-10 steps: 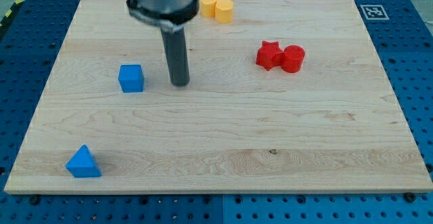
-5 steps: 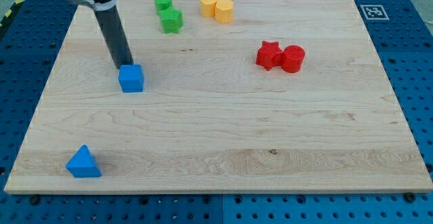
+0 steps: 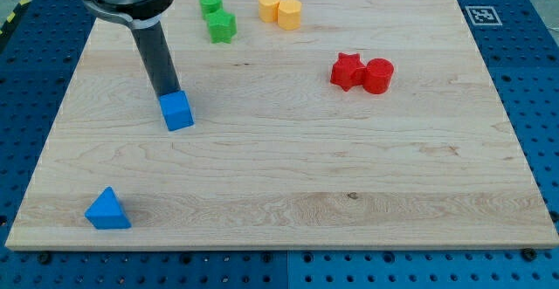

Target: Slide the blue cube to the top right of the blue triangle

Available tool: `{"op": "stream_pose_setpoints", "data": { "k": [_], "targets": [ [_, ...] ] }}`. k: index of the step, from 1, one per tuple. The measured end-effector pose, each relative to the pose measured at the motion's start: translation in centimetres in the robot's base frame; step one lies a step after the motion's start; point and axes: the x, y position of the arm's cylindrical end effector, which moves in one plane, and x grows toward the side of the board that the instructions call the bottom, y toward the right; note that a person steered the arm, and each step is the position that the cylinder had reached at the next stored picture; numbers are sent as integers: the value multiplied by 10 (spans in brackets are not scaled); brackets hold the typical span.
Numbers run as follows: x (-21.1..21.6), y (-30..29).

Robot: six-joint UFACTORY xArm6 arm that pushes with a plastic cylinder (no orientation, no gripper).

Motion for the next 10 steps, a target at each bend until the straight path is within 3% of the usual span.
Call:
{"op": "stream_pose_setpoints", "data": {
  "k": [5,10],
  "targets": [
    [28,42],
    [93,46]
  ]
}}
